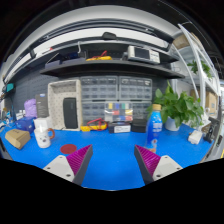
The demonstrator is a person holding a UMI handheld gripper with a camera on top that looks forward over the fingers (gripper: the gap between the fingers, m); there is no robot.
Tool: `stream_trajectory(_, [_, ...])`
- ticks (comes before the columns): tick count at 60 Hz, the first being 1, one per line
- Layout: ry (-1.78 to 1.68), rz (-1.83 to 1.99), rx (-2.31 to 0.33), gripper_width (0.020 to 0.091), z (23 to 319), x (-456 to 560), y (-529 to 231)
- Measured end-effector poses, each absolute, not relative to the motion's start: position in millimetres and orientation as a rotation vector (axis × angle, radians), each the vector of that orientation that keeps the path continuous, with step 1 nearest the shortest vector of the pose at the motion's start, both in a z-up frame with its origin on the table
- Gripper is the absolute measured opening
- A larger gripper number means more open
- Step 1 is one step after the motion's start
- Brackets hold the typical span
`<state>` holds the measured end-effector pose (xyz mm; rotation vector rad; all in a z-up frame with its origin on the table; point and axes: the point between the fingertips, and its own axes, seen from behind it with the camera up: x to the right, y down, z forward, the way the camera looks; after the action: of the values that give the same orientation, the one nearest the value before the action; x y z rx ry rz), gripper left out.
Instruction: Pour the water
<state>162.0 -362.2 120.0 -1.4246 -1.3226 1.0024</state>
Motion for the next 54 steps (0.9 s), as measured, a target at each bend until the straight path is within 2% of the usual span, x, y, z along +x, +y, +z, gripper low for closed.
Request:
stream_trajectory(8, [-1.270, 0.951, -1.433, 0.0864, 111, 159, -298])
stream_trajectory(20, [-1.237, 0.909, -1.385, 0.0862, 112, 128, -225])
stream_trajectory(36, [-1.263, 0.978, -1.351, 0.0862, 103, 57, -195])
stream_trajectory(42, [-1.275, 0.984, -1.348, 0.0837, 100, 36, -192])
stream_trajectory(44, [-1.277, 0.987, -1.346, 0.0787, 99, 31, -193])
stream_trajectory(45, [-1.277, 0.990, -1.343, 0.0808, 99, 28, -193])
stream_trajectory(48, [-1.277, 0.995, -1.332, 0.0700, 99, 21, -194])
stream_trajectory(51, [-1.265, 0.979, -1.321, 0.0502, 99, 18, -189])
stream_trajectory(54, [-1.259, 0.999, -1.332, 0.0464, 99, 18, -191])
